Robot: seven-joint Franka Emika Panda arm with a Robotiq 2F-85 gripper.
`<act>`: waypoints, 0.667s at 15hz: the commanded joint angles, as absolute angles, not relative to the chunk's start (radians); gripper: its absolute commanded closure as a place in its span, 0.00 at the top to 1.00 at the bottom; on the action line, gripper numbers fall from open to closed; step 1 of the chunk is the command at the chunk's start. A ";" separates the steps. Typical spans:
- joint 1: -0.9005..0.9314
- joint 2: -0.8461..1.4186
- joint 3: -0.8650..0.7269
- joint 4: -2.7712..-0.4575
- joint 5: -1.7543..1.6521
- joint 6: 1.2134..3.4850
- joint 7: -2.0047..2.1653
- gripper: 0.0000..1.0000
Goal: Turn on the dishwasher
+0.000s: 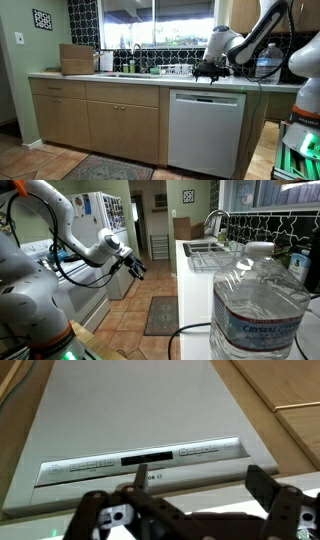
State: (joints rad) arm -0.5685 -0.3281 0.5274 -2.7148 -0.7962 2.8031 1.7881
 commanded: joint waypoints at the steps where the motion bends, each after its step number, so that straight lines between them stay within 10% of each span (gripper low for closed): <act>1: -0.569 -0.328 0.528 -2.715 -0.796 2.803 1.788 1.00; 10: -0.666 -0.256 0.640 -2.640 -0.956 2.771 1.897 1.00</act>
State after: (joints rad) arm -0.6067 -0.3137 0.5831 -2.6834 -0.8609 2.7915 1.8250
